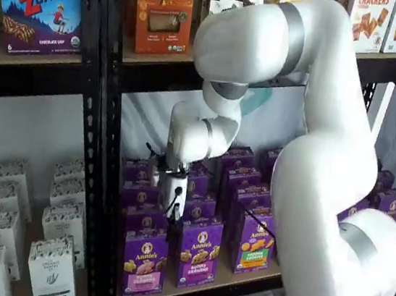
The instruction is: Pick up the purple box with a pink patch in the middle, on the bottom shelf, the first box from the left
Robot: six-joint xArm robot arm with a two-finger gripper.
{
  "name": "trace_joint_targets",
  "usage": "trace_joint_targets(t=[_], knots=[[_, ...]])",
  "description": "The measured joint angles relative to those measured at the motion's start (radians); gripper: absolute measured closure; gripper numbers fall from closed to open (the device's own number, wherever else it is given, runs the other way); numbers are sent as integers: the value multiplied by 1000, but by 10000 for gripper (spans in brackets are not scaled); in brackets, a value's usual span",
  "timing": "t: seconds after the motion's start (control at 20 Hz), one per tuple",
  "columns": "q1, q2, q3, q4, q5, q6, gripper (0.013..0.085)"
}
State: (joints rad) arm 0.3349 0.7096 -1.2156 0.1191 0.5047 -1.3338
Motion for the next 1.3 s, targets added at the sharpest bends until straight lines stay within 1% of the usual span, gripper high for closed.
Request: trace_joint_targets(t=[0.1,0.15,0.4,0.65,1.1,1.3], knots=[[-4,4,-13,31,19,-30,130],[-6,8,-19,38,26,-39,130],[-13,26,-42,42,22,-48,130],[-13,62,-73,29,-6,-38,130],[-10,137,-146,-8,-18,-3,130],[-12,164,-169,-17,-28,3,130]])
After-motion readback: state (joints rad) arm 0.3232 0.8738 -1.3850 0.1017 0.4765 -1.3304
